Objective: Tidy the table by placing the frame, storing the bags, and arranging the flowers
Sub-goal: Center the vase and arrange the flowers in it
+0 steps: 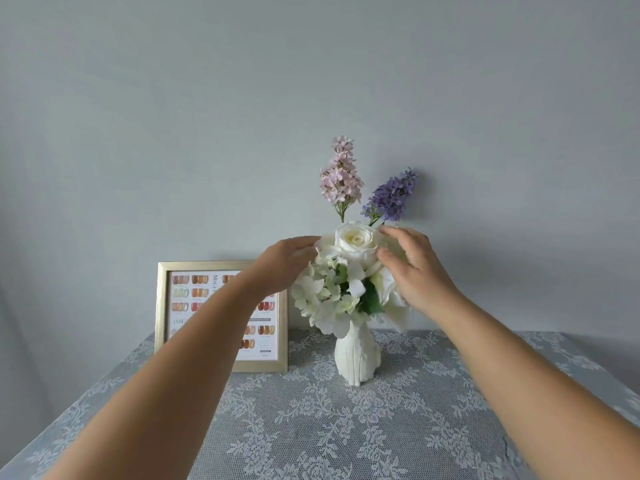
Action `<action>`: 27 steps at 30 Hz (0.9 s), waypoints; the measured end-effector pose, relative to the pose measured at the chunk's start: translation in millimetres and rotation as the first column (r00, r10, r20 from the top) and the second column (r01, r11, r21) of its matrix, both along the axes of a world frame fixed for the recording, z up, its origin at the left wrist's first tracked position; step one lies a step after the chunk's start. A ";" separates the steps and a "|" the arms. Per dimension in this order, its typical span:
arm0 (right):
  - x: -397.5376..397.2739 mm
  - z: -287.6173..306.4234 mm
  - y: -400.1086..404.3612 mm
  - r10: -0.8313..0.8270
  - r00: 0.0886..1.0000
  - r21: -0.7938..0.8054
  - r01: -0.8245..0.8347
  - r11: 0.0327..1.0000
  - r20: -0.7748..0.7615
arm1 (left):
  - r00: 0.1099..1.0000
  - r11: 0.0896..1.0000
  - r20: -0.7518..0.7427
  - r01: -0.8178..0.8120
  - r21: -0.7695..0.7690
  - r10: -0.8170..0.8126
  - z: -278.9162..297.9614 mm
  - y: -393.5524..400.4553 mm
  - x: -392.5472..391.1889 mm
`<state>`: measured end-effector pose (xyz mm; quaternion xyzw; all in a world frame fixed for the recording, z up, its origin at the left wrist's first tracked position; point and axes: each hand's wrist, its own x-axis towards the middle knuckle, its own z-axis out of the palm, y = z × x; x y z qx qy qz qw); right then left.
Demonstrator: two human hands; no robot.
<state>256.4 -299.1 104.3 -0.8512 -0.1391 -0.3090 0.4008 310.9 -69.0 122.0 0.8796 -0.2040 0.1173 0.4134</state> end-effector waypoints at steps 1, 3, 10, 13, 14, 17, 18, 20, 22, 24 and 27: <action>-1.0 2.9 -2.6 -0.004 1.000 -0.006 0.004 1.000 0.013 | 1.000 0.999 -0.005 0.015 -0.045 -0.015 1.1 3.5 -1.1; -0.5 10.2 -10.4 -0.040 0.999 0.000 0.040 0.999 0.023 | 0.999 0.992 -0.008 0.037 -0.124 -0.039 3.9 10.6 -1.3; 33.5 46.0 -39.4 -0.144 0.983 0.257 0.168 0.952 -0.111 | 0.995 0.987 0.049 -0.078 -0.142 0.086 33.7 0.8 8.9; 54.7 57.3 -44.5 -0.050 0.959 0.351 0.150 0.924 -0.278 | 0.995 0.994 -0.051 -0.084 -0.074 0.081 48.4 -16.8 17.6; 60.8 59.0 -45.6 -0.041 0.939 0.334 0.162 0.929 -0.341 | 0.992 0.996 -0.096 -0.086 -0.037 0.082 51.9 -22.6 21.1; 76.0 57.8 -47.4 -0.037 0.866 0.243 0.181 0.953 -0.499 | 0.976 0.994 -0.189 -0.094 0.061 0.104 58.9 -37.0 32.5; 80.3 56.6 -47.1 -0.029 0.844 0.224 0.175 0.959 -0.535 | 0.971 0.993 -0.214 -0.091 0.073 0.105 61.3 -40.7 35.0; 88.8 53.7 -46.6 0.006 0.815 0.233 0.159 0.959 -0.580 | 0.965 0.995 -0.249 -0.070 0.075 0.087 65.5 -46.6 41.6; 97.2 49.9 -46.6 0.061 0.796 0.281 0.140 0.949 -0.602 | 0.965 0.997 -0.257 -0.033 0.070 0.050 67.4 -50.1 50.9; 104.2 45.3 -46.7 0.140 0.774 0.344 0.106 0.933 -0.617 | 0.974 0.997 -0.225 -0.005 0.079 0.023 66.9 -52.6 60.9; 114.5 38.7 -48.2 0.293 0.725 0.445 0.020 0.895 -0.623 | 0.987 0.999 -0.158 -0.001 0.047 0.009 62.8 -49.2 73.6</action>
